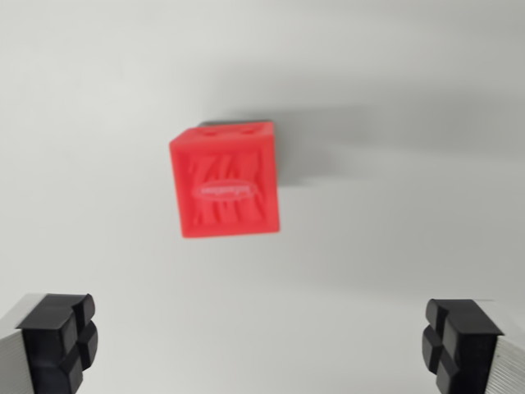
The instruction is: Destack cube
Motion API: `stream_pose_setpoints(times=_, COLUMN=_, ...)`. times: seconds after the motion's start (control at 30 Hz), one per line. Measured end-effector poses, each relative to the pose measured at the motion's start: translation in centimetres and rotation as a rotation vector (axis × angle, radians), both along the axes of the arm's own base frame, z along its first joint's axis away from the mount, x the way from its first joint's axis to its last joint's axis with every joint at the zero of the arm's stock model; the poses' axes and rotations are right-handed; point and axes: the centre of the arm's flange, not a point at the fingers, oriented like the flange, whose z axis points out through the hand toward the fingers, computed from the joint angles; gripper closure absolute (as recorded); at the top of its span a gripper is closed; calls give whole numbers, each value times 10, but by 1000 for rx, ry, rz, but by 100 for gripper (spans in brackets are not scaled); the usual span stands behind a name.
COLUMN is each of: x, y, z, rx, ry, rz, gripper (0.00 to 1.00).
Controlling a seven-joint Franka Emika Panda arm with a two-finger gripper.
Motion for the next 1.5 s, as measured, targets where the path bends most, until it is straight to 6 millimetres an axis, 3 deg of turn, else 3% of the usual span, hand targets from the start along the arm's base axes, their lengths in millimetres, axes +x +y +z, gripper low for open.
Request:
stream_pose_setpoints(times=0.57, x=-4, y=24, z=-67, rx=-6, ry=-10, rz=75, gripper=0)
stream_pose_setpoints(times=1.07, x=-5, y=24, z=-126, rx=-5, ry=-9, rz=76, gripper=0)
stream_pose_setpoints(times=1.5, x=-6, y=23, z=-153, rx=-5, ry=-10, rz=77, gripper=0)
